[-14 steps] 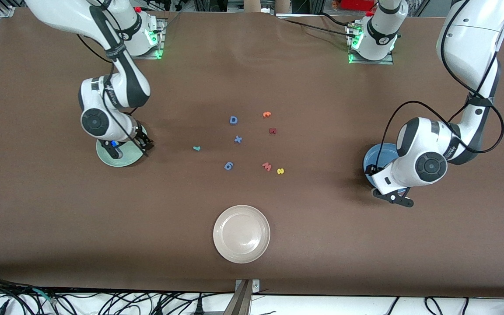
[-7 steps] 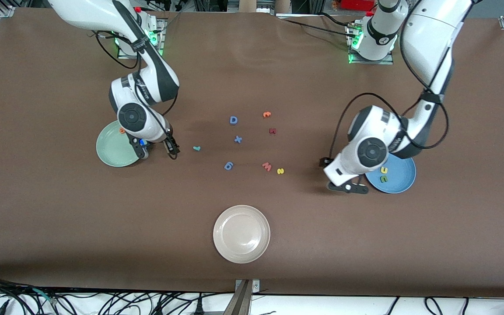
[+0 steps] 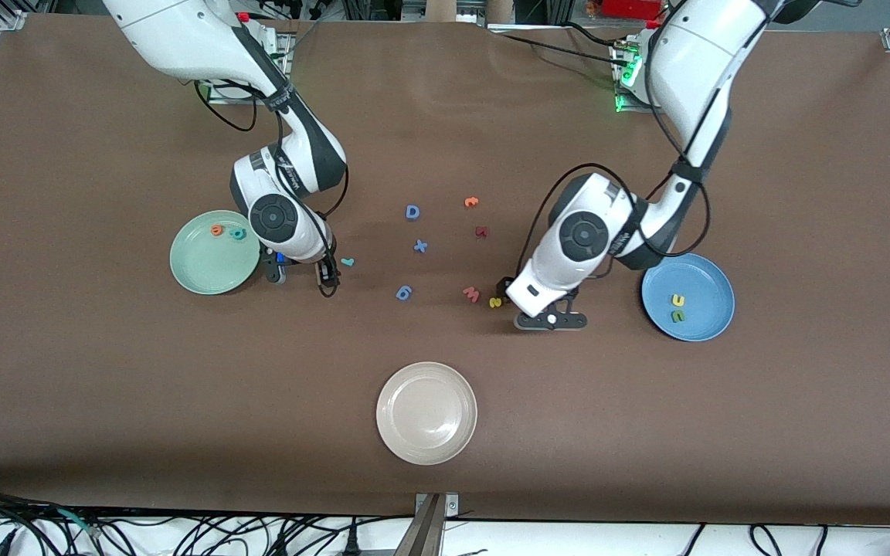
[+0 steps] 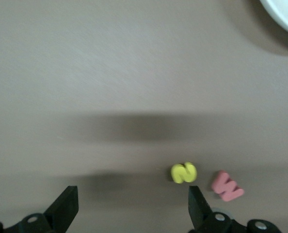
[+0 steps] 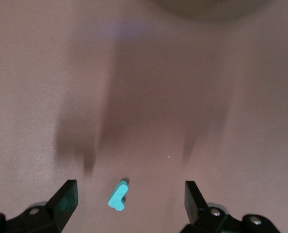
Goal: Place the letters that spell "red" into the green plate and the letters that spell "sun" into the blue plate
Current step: 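Reach the right gripper to the teal l while the left gripper reaches the yellow 2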
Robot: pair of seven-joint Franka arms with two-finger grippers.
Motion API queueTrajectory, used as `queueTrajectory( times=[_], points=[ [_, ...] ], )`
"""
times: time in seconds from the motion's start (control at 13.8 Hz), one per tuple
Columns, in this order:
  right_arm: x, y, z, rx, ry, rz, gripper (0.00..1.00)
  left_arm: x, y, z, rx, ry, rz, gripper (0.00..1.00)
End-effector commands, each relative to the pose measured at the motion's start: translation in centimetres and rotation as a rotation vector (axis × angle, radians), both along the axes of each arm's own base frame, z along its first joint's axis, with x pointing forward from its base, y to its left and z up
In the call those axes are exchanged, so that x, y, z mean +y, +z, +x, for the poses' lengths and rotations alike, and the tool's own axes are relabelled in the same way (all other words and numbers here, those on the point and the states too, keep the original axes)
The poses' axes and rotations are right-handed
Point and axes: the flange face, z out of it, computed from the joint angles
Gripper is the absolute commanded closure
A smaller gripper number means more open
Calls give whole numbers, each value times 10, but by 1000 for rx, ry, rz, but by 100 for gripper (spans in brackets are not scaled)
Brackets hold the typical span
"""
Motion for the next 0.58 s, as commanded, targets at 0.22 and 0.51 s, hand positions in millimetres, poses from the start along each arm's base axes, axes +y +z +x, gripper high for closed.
queueTrajectory(
  times=[0.22,0.51],
  points=[
    [19,-9,3,-34,-33,26,9,-27,-29,-7,-14,76,-11,0],
    [21,-13,2,-38,-29,28,23,-29,-41,-10,-7,79,2,2]
  ],
)
